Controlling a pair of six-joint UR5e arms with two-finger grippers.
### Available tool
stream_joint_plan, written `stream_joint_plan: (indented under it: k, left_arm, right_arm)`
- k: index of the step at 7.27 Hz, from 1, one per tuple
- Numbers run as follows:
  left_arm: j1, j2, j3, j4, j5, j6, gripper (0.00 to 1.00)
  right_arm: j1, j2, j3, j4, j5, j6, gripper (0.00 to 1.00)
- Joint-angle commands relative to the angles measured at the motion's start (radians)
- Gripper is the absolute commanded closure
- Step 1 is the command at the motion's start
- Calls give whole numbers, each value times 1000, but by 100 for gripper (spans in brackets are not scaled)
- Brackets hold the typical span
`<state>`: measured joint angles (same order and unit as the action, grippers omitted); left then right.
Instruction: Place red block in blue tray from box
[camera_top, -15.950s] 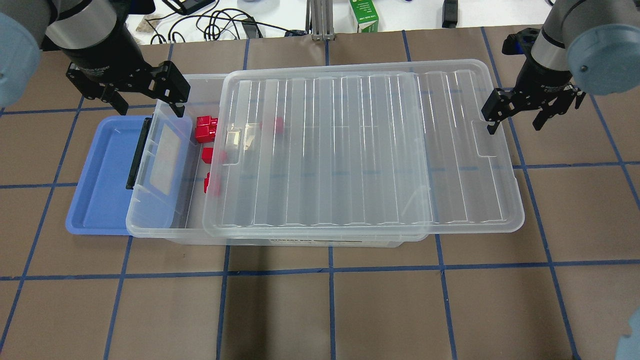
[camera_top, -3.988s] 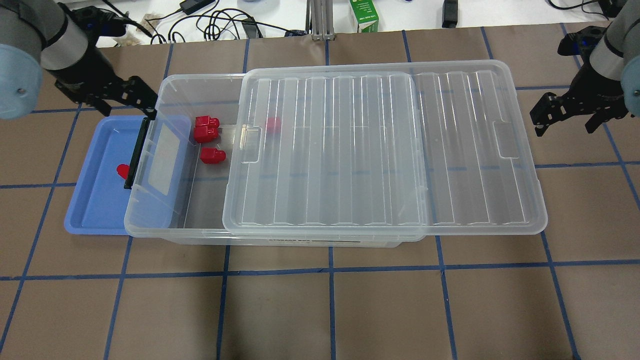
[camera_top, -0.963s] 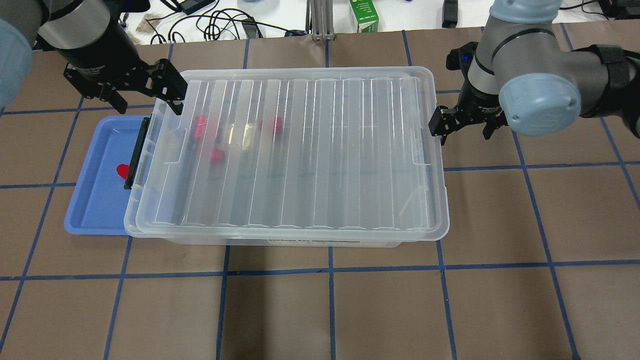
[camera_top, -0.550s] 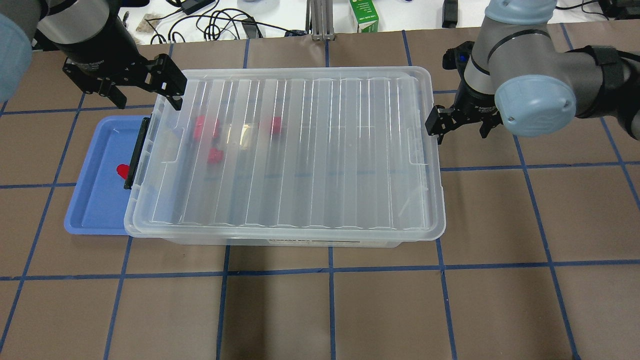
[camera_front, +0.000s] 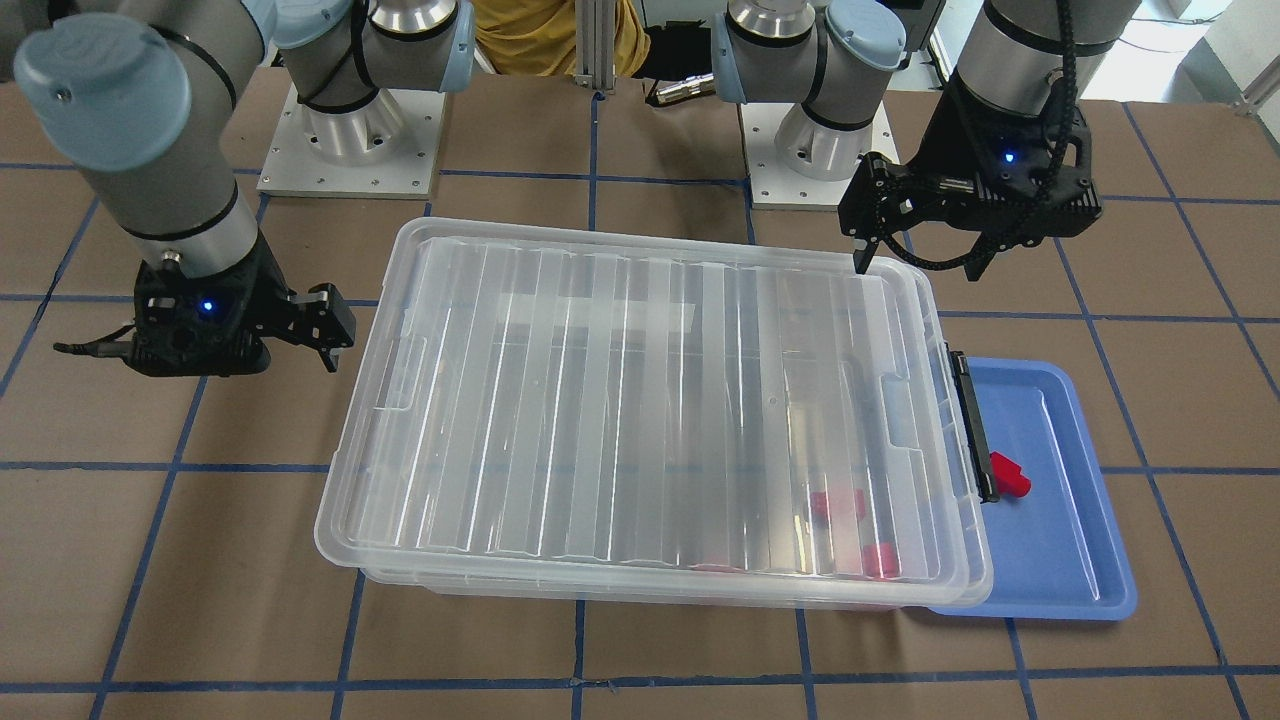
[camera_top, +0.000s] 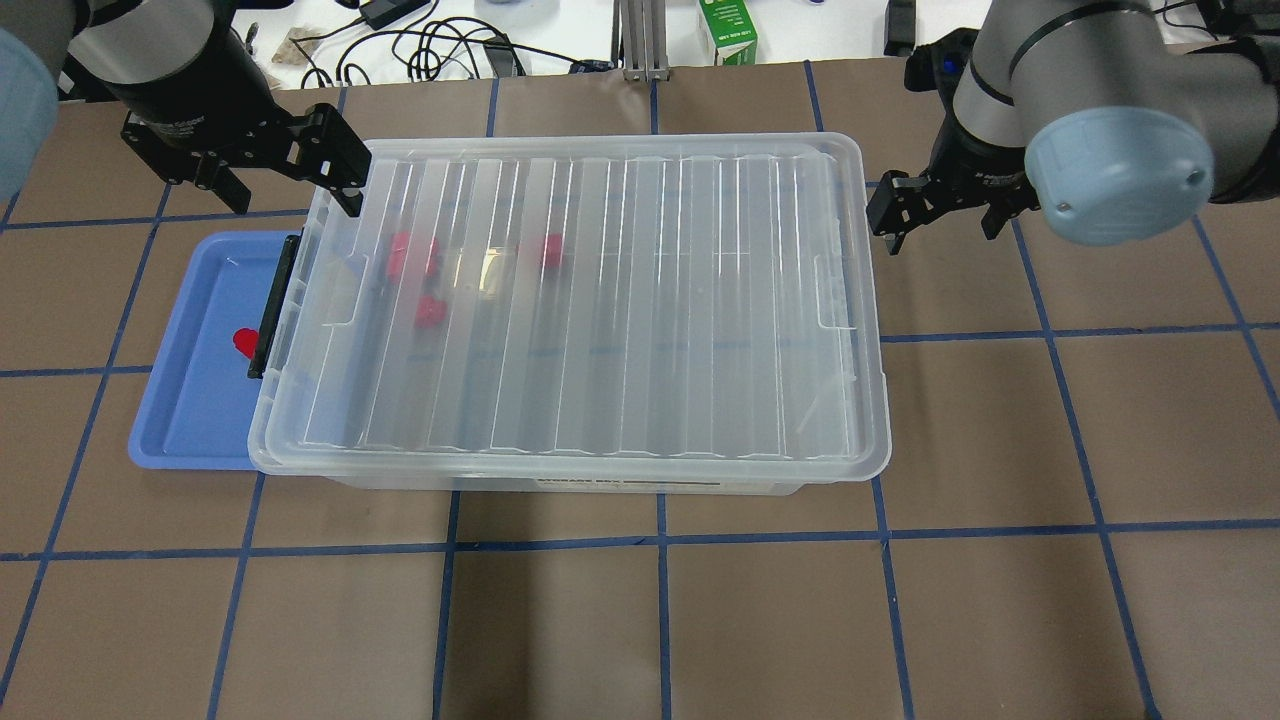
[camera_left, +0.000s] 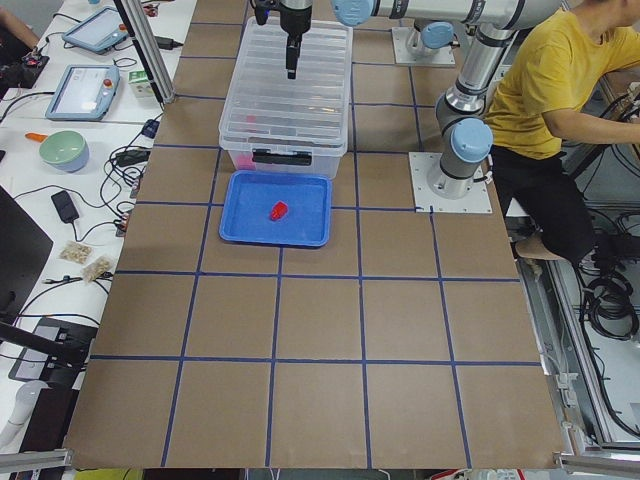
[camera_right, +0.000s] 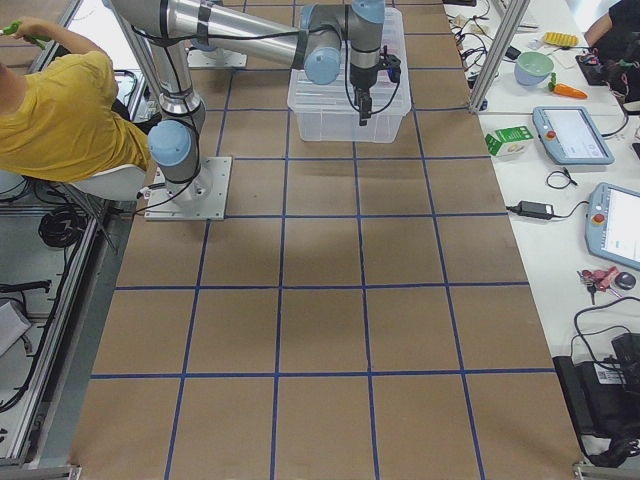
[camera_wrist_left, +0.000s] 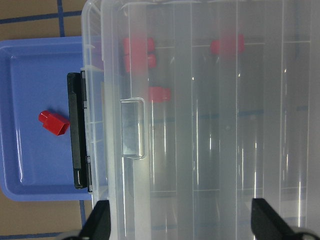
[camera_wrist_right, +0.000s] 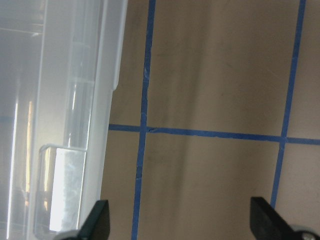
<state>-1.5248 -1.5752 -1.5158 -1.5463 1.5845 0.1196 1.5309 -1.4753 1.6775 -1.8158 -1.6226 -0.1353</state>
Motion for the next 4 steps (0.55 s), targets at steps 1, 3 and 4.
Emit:
stream_joint_plan:
  k: [1, 3, 4]
  left_arm:
    - [0, 1, -3, 0, 0, 0, 0]
    - [-1, 3, -13, 0, 2, 0, 0]
    - [-6, -2, -17, 3, 3, -2, 0]
  right_arm:
    - [0, -66, -41, 110, 4, 93, 0]
    - [6, -83, -28, 156, 7, 154, 0]
    - [30, -94, -30, 197, 9, 157, 0]
